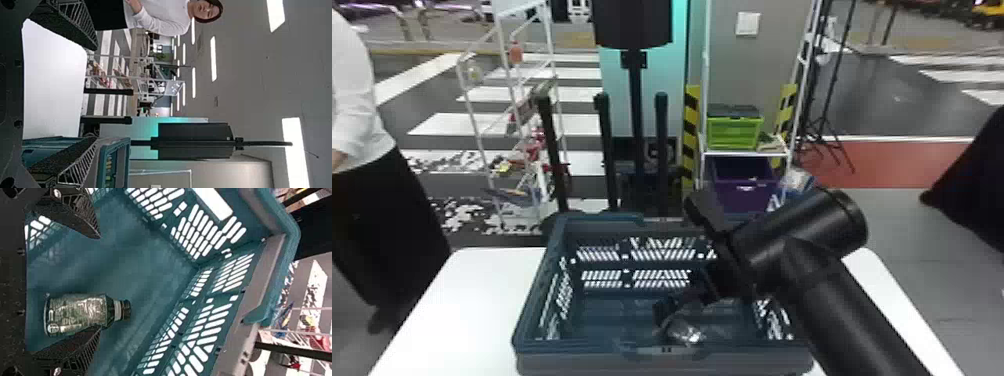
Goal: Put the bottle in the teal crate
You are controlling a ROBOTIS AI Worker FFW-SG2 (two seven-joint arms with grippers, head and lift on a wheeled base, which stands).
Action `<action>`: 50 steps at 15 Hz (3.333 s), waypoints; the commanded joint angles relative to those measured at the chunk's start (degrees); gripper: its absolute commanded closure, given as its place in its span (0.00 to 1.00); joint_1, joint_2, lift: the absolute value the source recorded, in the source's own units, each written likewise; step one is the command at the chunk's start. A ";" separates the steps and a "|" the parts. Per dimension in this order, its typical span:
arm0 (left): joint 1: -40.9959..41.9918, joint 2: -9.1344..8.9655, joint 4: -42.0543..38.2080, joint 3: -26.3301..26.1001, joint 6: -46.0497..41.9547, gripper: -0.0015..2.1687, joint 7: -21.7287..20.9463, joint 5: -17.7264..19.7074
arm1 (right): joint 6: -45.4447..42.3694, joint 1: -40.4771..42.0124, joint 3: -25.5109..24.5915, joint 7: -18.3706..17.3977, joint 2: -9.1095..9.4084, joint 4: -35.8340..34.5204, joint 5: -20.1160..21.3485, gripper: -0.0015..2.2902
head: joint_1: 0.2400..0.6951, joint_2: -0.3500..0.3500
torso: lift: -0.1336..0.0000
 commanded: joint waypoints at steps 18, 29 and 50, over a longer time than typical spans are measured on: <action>-1.14 0.06 -1.20 -1.69 3.84 0.03 -0.09 -1.32 | -6.60 39.96 -26.98 -11.88 -7.73 -60.32 -14.20 0.03 | 0.57 0.50 | 1.00; -1.84 0.24 -1.55 -2.39 4.36 0.03 -0.17 -1.49 | -74.80 68.79 -30.58 -25.50 -6.06 -45.29 -18.60 0.03 | 0.57 0.50 | 1.00; -3.42 0.15 -3.57 -4.06 10.34 0.03 0.27 -2.90 | -87.98 75.21 -33.83 -24.98 -1.14 -35.54 -19.39 0.04 | 0.57 0.50 | 1.00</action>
